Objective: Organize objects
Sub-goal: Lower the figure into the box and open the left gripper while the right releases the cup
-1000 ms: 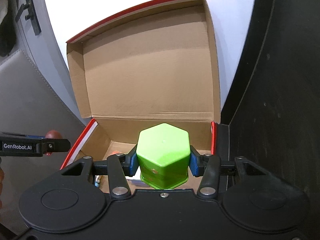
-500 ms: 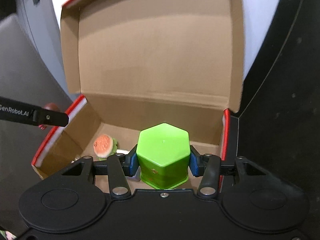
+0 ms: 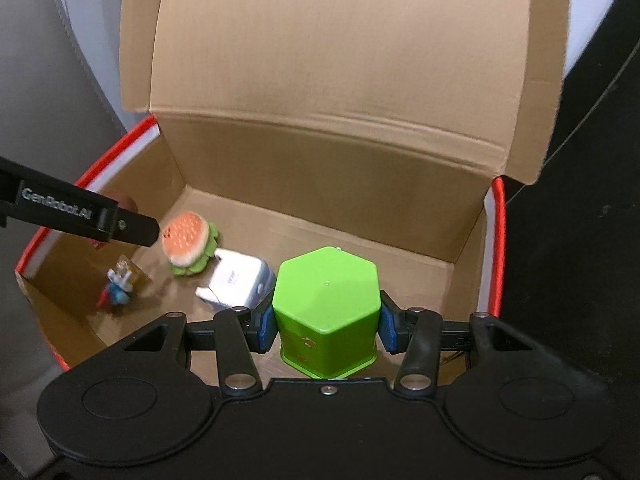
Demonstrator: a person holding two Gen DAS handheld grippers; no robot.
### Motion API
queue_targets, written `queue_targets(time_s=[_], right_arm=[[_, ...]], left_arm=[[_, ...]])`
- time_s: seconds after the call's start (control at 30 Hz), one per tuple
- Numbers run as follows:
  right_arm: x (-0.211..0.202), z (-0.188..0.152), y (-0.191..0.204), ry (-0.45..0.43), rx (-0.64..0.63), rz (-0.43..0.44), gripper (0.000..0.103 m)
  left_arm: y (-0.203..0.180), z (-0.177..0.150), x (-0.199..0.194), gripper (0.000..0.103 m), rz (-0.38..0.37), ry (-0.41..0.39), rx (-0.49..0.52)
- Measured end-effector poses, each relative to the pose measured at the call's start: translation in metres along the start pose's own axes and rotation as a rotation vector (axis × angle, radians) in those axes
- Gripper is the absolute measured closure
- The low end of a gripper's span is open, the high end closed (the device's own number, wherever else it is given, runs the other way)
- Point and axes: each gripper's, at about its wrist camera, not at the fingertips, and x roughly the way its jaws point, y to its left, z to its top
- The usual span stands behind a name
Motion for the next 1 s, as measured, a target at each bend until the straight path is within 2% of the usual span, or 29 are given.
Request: queue_targets(time_s=[0.4,0.57,0.77,1.0], right_arm=[[0.026,-0.003,0.010,0.066,-0.045,-0.032,0.055],[0.028,-0.002,0.011,0.070,-0.040,-0.027,0.051],[0.022,-0.003,0.013,0.059,-0.030,-0.004,0.044],[-0.003,-0.005,0.011,0.026,0.009,0.026,0.043]], left_arm=[[0.005,-0.010,0.044,0.051,-0.001,0.094,-0.071],[0.005,-0.010,0.054,0.050,0.005,0.114,-0.075],[0.001,-0.007,0.062,0.051,0.015,0.131,-0.063],[-0.004,-0.002,0.061,0.050,0.022,0.153,-0.047]])
